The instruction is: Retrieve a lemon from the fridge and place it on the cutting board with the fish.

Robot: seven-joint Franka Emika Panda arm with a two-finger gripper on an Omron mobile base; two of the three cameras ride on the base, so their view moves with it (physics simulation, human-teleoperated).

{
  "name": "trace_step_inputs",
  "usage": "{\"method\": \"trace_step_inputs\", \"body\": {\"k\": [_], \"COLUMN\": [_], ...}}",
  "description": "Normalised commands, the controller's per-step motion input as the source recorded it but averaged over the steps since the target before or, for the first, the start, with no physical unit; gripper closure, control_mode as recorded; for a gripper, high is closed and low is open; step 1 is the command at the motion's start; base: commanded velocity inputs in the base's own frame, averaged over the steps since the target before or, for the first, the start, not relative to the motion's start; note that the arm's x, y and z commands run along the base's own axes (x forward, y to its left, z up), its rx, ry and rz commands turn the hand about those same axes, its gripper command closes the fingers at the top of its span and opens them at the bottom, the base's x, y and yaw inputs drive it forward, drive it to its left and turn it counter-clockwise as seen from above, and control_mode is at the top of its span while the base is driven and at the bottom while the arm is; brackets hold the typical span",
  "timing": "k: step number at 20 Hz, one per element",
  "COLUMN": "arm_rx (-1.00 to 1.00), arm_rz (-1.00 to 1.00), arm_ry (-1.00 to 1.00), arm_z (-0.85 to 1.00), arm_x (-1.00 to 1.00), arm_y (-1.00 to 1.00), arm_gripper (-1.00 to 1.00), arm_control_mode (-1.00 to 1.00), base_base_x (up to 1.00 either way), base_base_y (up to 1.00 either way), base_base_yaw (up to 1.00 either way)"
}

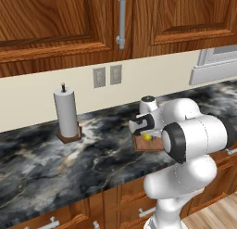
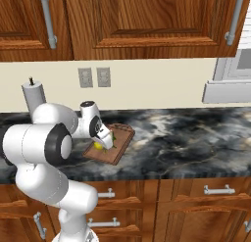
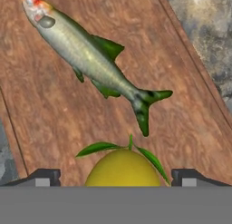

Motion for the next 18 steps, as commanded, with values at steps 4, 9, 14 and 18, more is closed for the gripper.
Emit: {"method": "trace_step_inputs", "body": {"k": [4, 9, 14, 18], "arm_rx": [0.00, 0.00, 0.00, 0.01], "arm_rz": [0.00, 0.00, 0.00, 0.00], "arm_ry": [0.00, 0.00, -0.01, 0.00], "arm_z": [0.07, 0.34, 0.33, 0.68], "arm_x": [-0.24, -0.49, -0.46, -0.53], "arm_y": [-0.01, -0.02, -0.01, -0.09], "arm_gripper": [-1.00, -1.00, -1.00, -1.00], "arm_control_mode": [-1.00, -1.00, -1.00, -1.00], "base_base_x": [0.00, 0.00, 0.00, 0.00], "base_base_y": [0.00, 0.00, 0.00, 0.00], "base_base_yaw": [0.00, 0.00, 0.00, 0.00]}}
